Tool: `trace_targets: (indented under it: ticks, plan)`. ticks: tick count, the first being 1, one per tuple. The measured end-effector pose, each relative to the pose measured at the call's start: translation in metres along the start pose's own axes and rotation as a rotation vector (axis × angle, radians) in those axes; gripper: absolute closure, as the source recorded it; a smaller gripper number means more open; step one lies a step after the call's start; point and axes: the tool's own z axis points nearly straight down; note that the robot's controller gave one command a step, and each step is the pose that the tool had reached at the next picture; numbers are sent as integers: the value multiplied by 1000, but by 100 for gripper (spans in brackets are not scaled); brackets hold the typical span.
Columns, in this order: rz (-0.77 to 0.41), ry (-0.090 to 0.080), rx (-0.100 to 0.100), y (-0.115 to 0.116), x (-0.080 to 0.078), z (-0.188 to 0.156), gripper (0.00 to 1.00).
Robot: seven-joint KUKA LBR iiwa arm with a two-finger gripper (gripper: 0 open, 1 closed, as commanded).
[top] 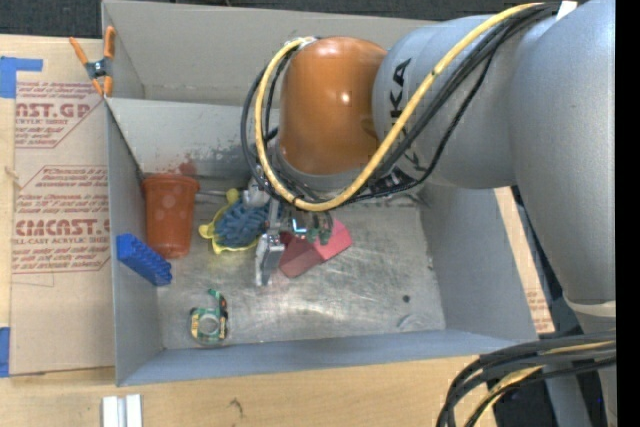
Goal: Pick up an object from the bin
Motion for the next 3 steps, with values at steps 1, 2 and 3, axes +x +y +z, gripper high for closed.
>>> trace_targets:
  ticks: [1,2,3]
  plan:
    - [1,-7,-1,-1,-2,-4,0]
    - [111,-43,-11,-10,-21,86,100]
    - [112,-42,-11,-10,-21,86,100]
